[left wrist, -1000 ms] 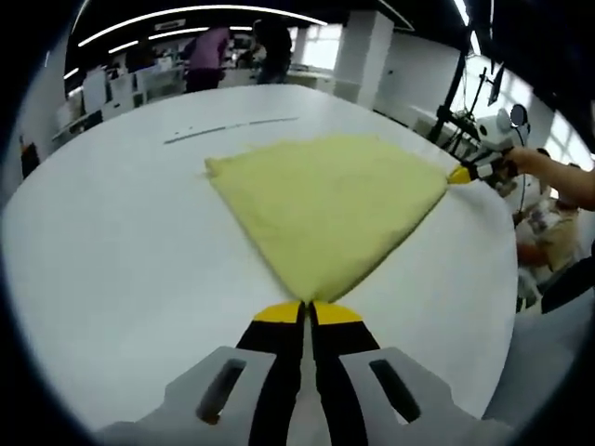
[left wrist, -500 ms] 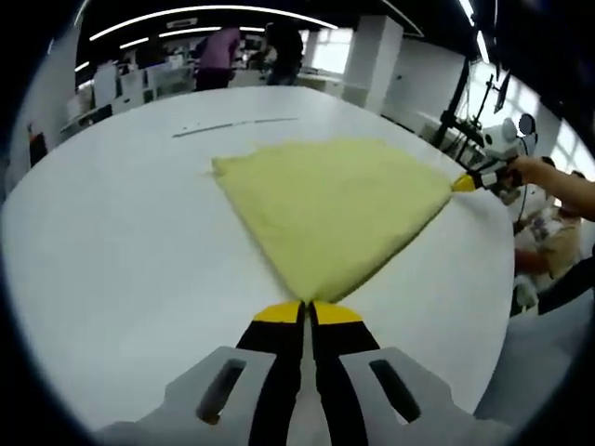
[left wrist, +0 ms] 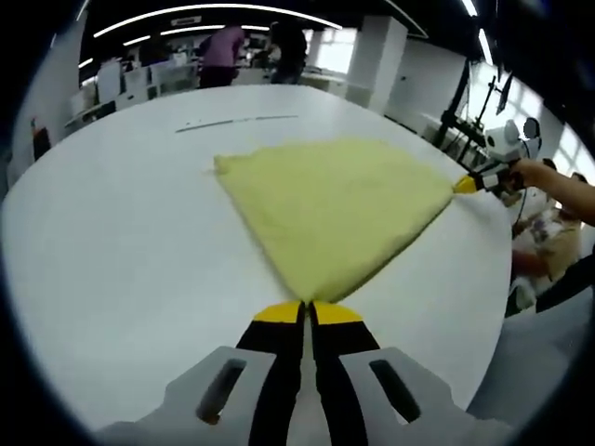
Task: Fold the garment on the visible template until the final outline fits inside the template.
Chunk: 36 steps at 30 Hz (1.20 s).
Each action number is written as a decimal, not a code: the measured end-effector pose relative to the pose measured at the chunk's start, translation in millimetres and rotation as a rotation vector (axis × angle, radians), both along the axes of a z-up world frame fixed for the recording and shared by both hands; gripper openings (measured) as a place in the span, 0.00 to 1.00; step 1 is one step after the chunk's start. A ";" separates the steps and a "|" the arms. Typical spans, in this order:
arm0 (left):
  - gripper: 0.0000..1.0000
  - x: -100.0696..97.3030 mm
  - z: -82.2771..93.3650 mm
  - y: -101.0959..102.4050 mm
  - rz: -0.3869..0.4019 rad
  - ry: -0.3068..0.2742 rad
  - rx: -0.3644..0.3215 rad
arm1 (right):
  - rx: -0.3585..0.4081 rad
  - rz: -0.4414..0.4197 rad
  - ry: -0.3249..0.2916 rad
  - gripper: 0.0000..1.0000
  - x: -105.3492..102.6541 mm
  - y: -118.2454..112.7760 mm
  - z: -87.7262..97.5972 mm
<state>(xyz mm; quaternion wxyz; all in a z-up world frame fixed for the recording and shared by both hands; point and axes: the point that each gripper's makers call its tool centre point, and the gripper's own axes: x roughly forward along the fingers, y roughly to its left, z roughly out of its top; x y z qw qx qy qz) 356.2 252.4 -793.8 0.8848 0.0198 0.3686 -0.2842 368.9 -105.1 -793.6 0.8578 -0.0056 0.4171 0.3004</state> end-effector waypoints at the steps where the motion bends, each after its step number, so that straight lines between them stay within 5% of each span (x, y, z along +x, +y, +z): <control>1: 0.00 -0.4 0.0 0.2 0.003 0.001 -0.002 | 0.004 -0.004 0.002 0.00 -0.8 0.1 -0.2; 18: 0.02 -1.5 1.0 -1.5 0.034 -0.020 -0.037 | 0.016 -0.032 0.002 0.00 -3.0 3.2 -0.9; 27: 0.21 0.9 10.9 -9.1 0.058 -0.030 -0.085 | 0.031 -0.041 -0.036 0.29 -0.2 8.7 13.4; 36: 0.43 9.6 42.7 -26.4 0.051 -0.113 -0.138 | 0.069 -0.007 -0.101 0.54 -1.1 26.4 38.8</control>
